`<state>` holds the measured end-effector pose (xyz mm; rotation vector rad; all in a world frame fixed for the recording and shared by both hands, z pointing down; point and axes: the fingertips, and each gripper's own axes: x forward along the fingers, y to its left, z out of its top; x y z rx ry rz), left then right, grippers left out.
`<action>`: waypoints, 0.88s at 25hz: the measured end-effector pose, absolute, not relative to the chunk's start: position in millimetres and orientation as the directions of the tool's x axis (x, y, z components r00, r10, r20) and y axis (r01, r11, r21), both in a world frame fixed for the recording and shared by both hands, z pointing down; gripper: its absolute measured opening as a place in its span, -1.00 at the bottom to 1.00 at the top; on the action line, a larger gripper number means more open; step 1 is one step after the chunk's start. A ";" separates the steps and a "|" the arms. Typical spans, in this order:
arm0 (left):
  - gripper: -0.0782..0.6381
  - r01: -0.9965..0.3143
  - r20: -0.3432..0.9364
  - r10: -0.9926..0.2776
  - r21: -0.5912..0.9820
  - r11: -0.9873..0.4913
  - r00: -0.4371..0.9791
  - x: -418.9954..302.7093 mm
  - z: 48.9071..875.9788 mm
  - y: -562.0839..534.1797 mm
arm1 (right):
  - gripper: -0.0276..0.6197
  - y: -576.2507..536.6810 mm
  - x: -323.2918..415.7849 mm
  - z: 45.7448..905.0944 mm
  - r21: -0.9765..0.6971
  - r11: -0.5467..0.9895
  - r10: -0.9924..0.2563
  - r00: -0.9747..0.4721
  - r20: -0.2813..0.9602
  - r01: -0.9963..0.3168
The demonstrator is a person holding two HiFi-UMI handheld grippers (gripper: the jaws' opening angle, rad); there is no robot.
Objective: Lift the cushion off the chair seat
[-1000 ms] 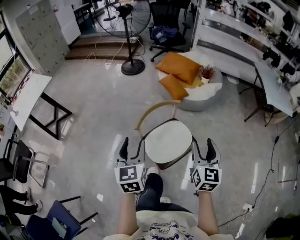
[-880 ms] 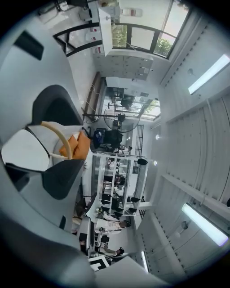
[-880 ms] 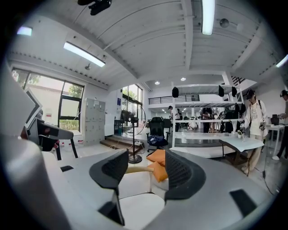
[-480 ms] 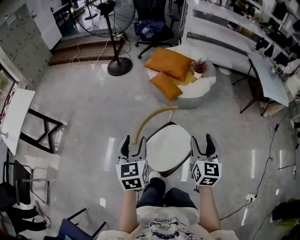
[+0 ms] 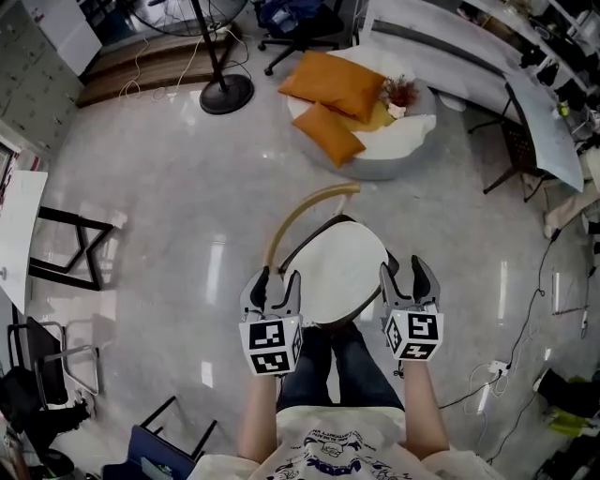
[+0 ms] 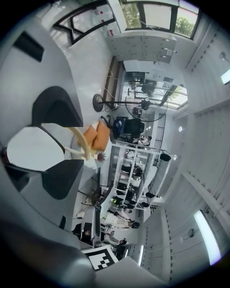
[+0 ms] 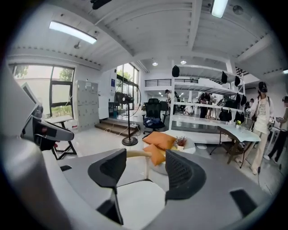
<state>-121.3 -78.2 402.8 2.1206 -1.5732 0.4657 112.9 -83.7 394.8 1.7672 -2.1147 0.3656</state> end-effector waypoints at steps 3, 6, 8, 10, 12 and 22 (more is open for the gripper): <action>-0.13 -0.959 0.554 -0.782 0.165 -0.233 0.285 -112.9 426.3 -84.3 | -0.03 -94.4 121.0 425.1 0.025 0.206 -0.860 -0.169 0.482 -0.978; -0.13 -0.959 0.590 -0.756 0.177 -0.222 0.284 -105.9 453.1 -84.4 | -0.02 -103.6 127.9 455.3 0.010 0.222 -0.831 -0.184 0.525 -0.975; -0.13 -0.960 0.609 -0.743 0.176 -0.215 0.278 -102.1 471.1 -87.4 | -0.02 -113.0 132.2 474.9 0.007 0.235 -0.813 -0.193 0.549 -0.972; -0.13 -0.963 0.631 -0.727 0.177 -0.204 0.270 -99.3 490.3 -89.5 | -0.02 -122.1 136.6 494.6 0.010 0.251 -0.793 -0.200 0.576 -0.968; -0.13 -0.964 0.659 -0.704 0.190 -0.186 0.265 -98.8 512.7 -89.6 | -0.02 -130.1 139.7 515.2 0.010 0.265 -0.772 -0.206 0.602 -0.964; -0.11 -0.971 0.799 -0.556 0.227 -0.075 0.230 -90.9 642.6 -77.7 | -0.02 -160.6 161.9 630.7 -0.010 0.318 -0.667 -0.231 0.708 -0.948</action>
